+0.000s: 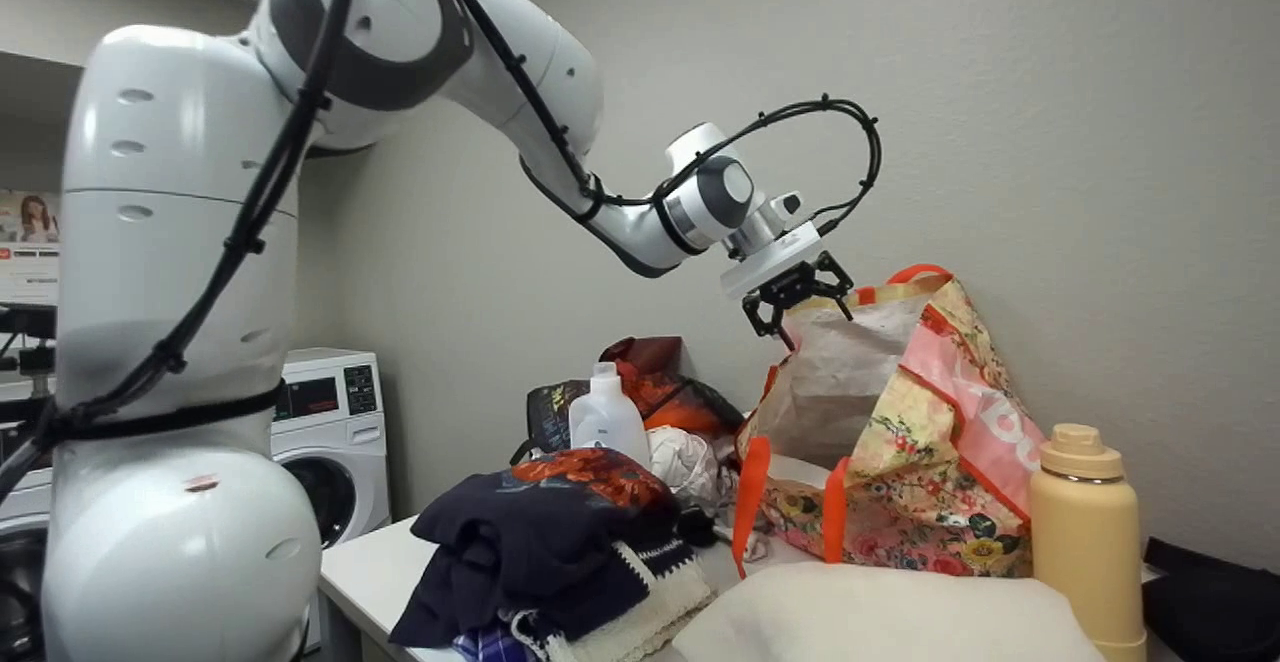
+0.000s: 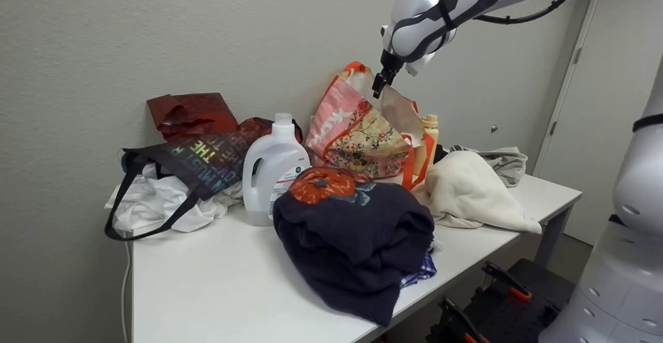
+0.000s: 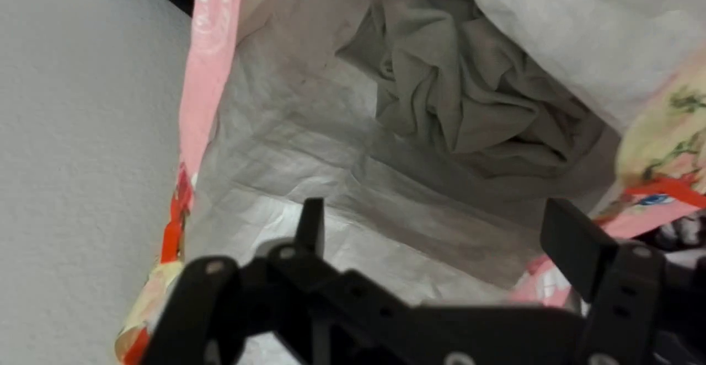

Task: Take the grey clothing out of the pink bag

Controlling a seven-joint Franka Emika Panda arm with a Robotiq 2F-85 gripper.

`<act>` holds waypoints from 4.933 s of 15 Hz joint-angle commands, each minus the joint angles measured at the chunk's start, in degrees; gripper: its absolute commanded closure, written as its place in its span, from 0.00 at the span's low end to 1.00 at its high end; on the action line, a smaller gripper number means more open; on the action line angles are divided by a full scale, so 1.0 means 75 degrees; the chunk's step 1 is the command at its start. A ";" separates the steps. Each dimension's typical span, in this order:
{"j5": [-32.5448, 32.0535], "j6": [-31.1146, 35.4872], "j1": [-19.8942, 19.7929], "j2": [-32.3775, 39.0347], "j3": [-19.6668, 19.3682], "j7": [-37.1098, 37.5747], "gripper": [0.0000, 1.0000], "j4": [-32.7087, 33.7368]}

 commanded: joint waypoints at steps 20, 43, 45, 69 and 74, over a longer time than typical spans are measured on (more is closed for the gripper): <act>0.1158 0.0490 -0.0839 0.4327 0.0250 -0.0458 0.00 0.2299; 0.2002 -0.0423 -0.1144 0.4993 0.0946 -0.0847 0.00 0.2352; 0.2017 -0.0768 -0.1119 0.5012 0.0927 -0.0817 0.00 0.2401; 0.2397 -0.1953 -0.1045 0.4212 0.0993 -0.0864 0.94 0.2645; 0.2495 -0.1619 -0.1004 0.3501 0.1140 -0.1091 0.95 0.2514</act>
